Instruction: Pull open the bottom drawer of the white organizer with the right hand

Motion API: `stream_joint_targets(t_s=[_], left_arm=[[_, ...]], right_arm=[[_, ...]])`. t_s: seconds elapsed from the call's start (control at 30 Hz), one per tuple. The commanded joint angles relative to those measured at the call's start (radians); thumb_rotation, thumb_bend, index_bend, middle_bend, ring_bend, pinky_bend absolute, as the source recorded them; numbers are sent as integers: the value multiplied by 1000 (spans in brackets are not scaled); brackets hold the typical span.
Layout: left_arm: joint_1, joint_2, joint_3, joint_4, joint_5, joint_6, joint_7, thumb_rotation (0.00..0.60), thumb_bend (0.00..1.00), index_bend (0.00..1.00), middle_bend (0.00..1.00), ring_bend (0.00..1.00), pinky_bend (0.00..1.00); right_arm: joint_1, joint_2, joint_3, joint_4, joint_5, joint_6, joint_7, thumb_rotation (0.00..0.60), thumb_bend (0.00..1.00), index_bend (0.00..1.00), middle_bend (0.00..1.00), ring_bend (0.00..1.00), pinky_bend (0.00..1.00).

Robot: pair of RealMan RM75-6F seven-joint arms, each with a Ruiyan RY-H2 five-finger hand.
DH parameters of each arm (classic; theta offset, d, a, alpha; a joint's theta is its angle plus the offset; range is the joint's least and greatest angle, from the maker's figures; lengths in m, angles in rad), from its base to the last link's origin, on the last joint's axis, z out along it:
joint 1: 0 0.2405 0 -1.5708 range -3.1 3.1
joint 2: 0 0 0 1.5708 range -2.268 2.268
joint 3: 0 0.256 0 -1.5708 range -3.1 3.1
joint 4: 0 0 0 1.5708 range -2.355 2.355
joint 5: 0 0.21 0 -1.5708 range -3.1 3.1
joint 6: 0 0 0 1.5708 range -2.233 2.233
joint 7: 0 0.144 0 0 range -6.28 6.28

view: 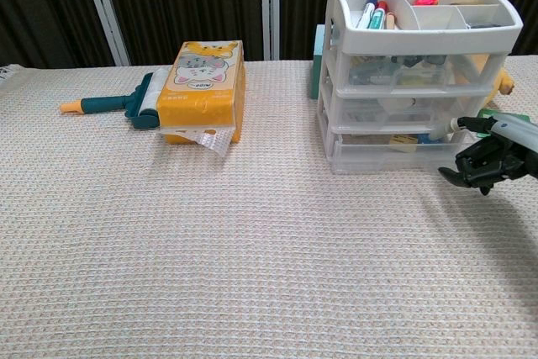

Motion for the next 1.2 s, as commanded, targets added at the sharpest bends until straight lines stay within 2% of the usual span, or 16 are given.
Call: stream_joint_targets(t_s=[0.03,0.23,0.6,0.8,1.0,1.2], left_arm=[[-1,0,-1,0,-2,-2,-1,600,33,0,0,0,0],[-2,1,-1,0,-6,-7,0,600,33,0,0,0,0],[-4,-3,1,-2,0,-7,8,600,34,0,0,0,0],[-3,-3,4,-3,4,-7,11,600,35,0,0,0,0],[-4,-3,6,-5,6,-8,14,600,36,0,0,0,0],[-2,-5,10,-10,15,-5,22,600,36,0,0,0,0]], right_arm=[[15,-9,1,14,20,-2,0,600,308,283,822,799,661],[42,-14,-5,39,67,-11,-1,600,308,286,822,800,661],[55,-8,-45,49,99,-21,31,600,314,444,827,803,662],[42,19,-68,13,85,-1,56,600,320,498,834,806,662],[12,83,-103,-62,72,9,84,600,327,547,838,809,662],[-8,128,-133,-109,65,27,87,600,326,555,838,809,662]])
